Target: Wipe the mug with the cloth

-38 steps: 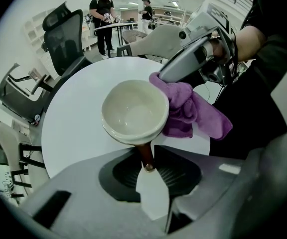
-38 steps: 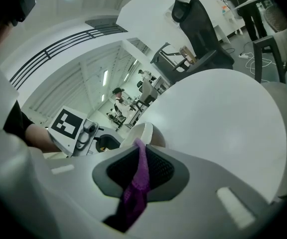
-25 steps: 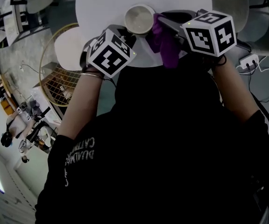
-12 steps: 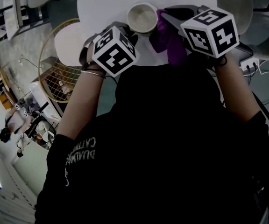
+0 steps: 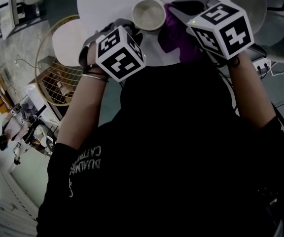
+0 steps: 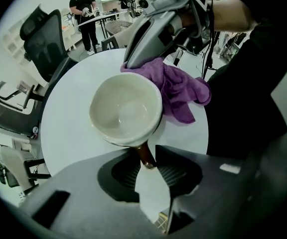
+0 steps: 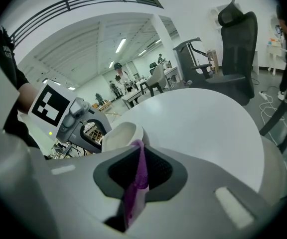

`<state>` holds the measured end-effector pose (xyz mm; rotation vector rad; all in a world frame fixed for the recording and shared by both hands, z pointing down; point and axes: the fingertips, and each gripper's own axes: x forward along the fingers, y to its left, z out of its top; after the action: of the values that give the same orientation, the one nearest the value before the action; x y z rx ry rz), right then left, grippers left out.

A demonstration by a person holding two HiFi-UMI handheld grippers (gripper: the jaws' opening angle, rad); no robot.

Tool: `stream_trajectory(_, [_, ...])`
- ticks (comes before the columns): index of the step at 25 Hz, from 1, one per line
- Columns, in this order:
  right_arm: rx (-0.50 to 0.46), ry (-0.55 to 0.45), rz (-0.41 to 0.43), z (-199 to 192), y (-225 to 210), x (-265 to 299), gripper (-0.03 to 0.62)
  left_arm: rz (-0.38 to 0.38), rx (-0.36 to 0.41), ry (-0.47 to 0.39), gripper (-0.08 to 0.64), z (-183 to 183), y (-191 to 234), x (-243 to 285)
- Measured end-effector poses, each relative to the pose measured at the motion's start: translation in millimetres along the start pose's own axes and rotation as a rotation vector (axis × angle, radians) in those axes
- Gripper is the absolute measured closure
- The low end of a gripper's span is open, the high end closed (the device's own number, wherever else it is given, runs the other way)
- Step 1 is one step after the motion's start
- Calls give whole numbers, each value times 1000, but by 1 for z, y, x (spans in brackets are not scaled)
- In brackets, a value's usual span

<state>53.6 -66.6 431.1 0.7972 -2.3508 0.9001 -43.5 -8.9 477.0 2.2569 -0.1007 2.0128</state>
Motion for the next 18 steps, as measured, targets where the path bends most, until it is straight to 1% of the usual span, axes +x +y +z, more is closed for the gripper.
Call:
stream_trajectory(4, [-1, 7, -14, 0, -2, 0, 563, 0, 42, 8, 457, 0, 0, 0])
stream_trajectory(7, [-9, 15, -29, 2, -3, 1, 563, 2, 59, 13, 457, -1, 2, 0])
stream_trajectory(14, [-59, 46, -63, 8, -5, 11, 566, -18, 59, -11, 451, -4, 0, 3])
stream_trajectory(18, [-66, 78, -60, 4, -3, 20, 566, -30, 61, -33, 454, -10, -6, 10])
